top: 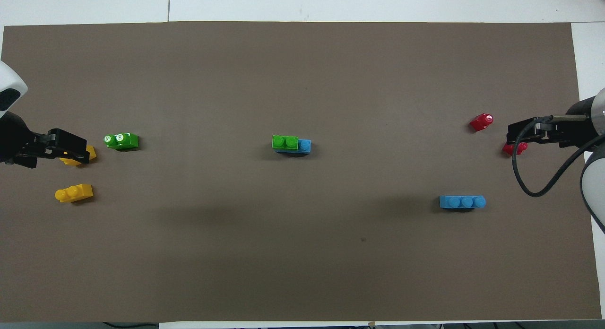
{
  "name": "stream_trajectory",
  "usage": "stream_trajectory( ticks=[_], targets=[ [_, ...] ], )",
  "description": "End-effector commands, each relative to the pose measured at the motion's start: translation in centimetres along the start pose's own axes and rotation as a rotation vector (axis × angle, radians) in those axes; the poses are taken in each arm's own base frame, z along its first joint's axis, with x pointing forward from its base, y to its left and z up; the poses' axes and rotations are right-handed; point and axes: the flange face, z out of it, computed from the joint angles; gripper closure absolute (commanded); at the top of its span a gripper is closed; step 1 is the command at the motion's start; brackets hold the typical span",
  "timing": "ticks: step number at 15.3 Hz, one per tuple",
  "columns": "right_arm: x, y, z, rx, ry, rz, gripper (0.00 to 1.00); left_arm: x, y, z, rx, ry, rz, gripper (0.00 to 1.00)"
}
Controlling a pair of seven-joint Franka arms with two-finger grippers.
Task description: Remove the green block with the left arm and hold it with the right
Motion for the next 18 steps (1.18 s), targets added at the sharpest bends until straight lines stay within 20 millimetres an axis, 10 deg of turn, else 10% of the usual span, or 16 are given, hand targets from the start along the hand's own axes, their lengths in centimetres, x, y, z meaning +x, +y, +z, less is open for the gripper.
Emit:
stream_trajectory(
  ticks=[1, 18],
  targets=[
    [-0.69, 0.08, -0.04, 0.016, -0.005, 0.001, 0.00, 0.04, -0.12, -0.24, 0.013, 0.012, 0.011, 0.00],
    [-0.63, 0.08, -0.15, 0.016, 0.001, 0.001, 0.00, 0.69, 0.05, -0.42, 0.003, 0.047, -0.043, 0.00]
  ],
)
